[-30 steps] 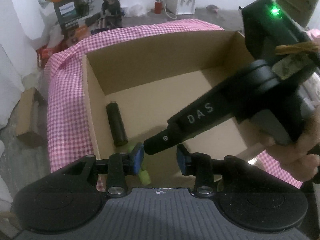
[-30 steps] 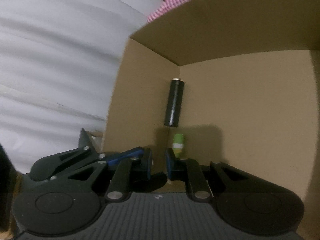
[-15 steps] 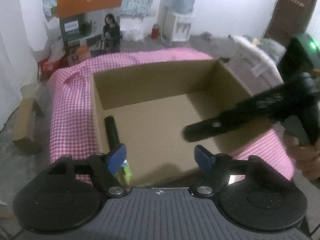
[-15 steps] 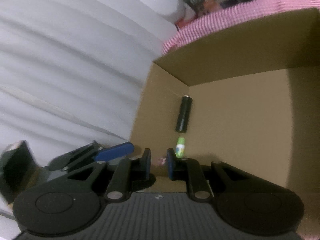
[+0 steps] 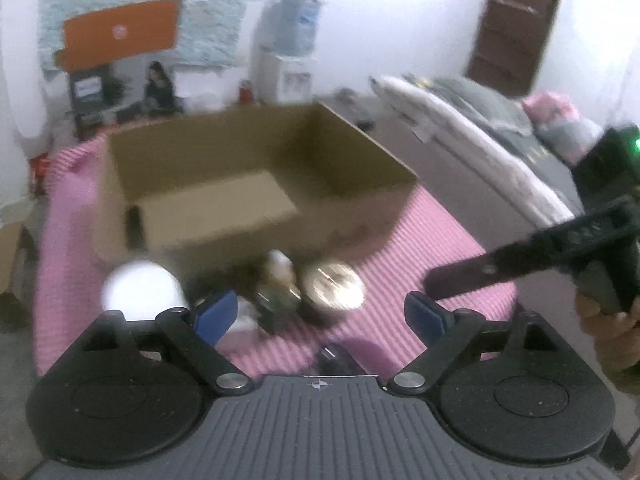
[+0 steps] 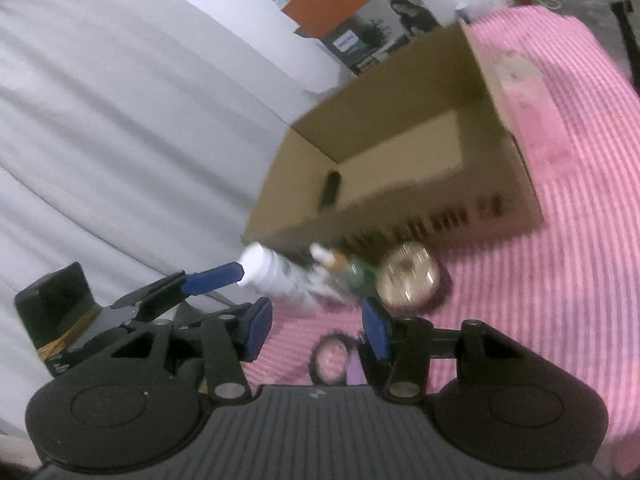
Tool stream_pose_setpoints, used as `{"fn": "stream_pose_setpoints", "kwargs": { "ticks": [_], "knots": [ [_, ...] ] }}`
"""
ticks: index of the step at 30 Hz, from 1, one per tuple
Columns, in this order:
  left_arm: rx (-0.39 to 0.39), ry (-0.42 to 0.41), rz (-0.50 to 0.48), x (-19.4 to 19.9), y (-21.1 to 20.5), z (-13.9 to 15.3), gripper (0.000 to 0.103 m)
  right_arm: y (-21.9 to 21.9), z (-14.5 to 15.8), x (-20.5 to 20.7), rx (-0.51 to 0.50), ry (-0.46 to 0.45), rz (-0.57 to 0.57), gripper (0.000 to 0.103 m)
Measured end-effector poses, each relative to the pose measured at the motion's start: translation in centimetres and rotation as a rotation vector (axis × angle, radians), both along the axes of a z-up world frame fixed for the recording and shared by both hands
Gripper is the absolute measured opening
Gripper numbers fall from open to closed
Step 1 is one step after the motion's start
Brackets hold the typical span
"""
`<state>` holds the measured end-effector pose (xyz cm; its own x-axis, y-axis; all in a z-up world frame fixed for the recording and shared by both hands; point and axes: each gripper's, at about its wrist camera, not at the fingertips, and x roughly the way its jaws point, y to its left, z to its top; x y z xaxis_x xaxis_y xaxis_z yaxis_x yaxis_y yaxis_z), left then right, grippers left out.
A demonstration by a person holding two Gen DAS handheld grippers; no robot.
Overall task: Organize rigid objects
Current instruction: 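Grasp the black mouse in the pink container with the right tool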
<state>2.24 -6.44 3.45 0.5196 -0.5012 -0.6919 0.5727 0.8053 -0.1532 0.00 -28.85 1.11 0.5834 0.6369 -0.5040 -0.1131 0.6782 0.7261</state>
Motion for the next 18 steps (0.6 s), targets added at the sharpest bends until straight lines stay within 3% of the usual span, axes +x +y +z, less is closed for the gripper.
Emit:
{"fn": "stream_pose_setpoints", "kwargs": {
  "ticks": [3, 14, 18],
  "knots": [
    [0.034, 0.021, -0.031, -0.8, -1.5, -1.3, 0.086, 0.0, -1.2, -1.1, -0.030, 0.018, -0.018, 0.051],
    [0.171, 0.074, -0.106, -1.6, -4.4, -4.9, 0.046, 1.8, -4.2, -0.3, -0.071, 0.079, 0.020, 0.040],
    [0.183, 0.117, -0.119, -1.2, -4.4, -5.7, 0.043, 3.0, -4.7, 0.0, -0.105, 0.095, 0.044, 0.037]
  ]
}}
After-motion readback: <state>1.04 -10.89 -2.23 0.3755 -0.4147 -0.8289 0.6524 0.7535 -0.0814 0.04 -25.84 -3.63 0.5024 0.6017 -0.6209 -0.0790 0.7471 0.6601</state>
